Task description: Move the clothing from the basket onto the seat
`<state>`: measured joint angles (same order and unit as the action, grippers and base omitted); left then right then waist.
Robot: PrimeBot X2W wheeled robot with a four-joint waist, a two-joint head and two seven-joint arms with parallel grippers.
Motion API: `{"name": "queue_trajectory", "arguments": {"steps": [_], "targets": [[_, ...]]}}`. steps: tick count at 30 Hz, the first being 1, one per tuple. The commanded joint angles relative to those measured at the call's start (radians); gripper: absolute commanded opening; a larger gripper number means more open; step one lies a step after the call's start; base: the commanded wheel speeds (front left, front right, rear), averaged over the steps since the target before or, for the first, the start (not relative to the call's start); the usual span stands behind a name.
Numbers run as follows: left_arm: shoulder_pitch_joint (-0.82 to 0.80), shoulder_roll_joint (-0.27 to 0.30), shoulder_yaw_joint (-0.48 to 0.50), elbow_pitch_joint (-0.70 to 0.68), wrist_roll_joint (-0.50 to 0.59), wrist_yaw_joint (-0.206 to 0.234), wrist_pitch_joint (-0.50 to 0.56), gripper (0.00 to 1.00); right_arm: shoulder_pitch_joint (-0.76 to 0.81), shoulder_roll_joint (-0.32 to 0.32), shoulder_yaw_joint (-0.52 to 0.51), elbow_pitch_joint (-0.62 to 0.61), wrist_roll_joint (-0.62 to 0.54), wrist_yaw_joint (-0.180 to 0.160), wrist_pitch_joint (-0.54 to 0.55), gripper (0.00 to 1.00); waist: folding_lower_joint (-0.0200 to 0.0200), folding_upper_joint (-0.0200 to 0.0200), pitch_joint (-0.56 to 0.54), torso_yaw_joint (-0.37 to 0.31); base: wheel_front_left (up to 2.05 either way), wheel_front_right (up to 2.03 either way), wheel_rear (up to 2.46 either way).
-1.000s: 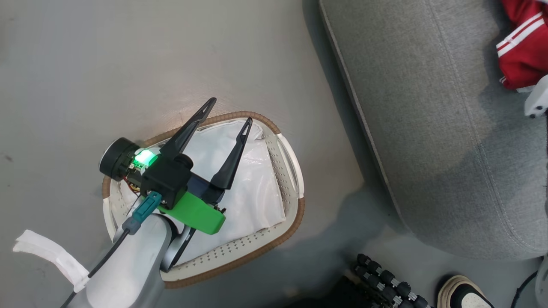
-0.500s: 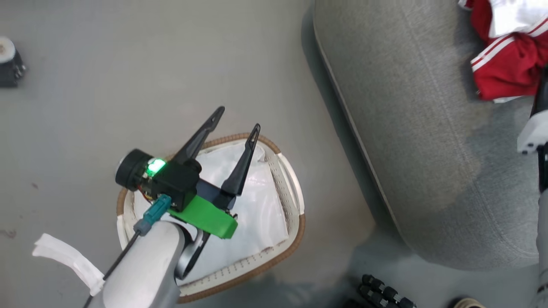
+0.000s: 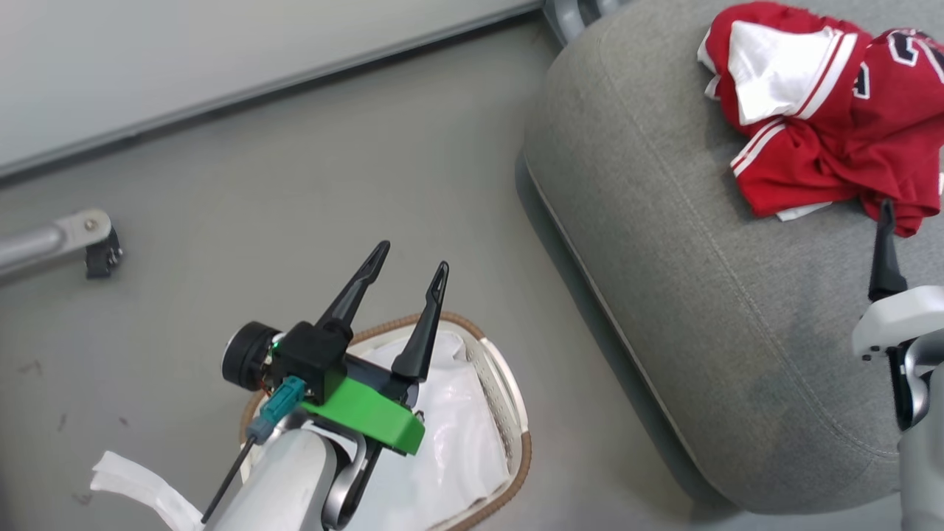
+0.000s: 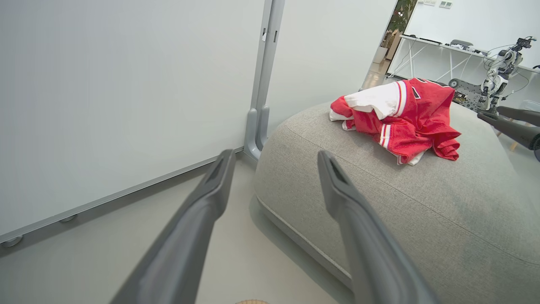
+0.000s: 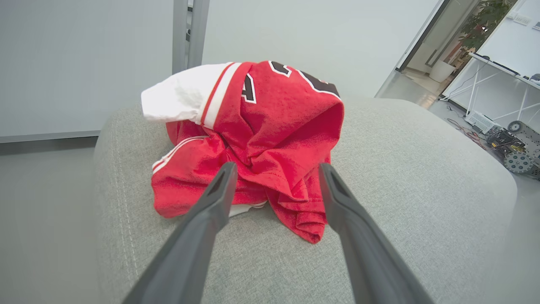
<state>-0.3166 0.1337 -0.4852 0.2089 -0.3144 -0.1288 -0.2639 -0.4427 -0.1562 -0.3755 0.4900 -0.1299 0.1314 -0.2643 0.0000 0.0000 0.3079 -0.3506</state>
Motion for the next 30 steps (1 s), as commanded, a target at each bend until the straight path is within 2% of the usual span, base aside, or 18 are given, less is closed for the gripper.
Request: {"name": "queue_trajectory", "arguments": {"steps": [1,6,13,30], "targets": [[0.025,-0.007,0.005,0.005,0.003,-0.003,-0.001,1.00,0.030,0.007,0.010,-0.028,0.014,-0.001,0.000,1.00,0.0000,0.0000,-0.080,-0.004,0.00,0.00,0.00],[0.062,-0.022,0.037,0.015,0.005,-0.003,-0.001,1.00,0.080,0.032,0.053,-0.090,0.062,-0.001,0.000,1.00,0.0000,0.0000,-0.127,0.013,0.00,0.00,0.00],[0.113,-0.039,0.108,0.041,0.017,-0.003,-0.001,1.00,0.124,0.042,0.151,-0.126,0.119,-0.001,0.000,1.00,0.0000,0.0000,-0.172,0.075,0.00,0.00,0.00],[0.218,-0.075,0.423,0.163,0.087,0.006,-0.001,1.00,0.174,0.078,0.386,-0.103,0.186,-0.001,0.000,1.00,0.0000,0.0000,-0.231,0.290,0.00,0.00,0.00]]}}
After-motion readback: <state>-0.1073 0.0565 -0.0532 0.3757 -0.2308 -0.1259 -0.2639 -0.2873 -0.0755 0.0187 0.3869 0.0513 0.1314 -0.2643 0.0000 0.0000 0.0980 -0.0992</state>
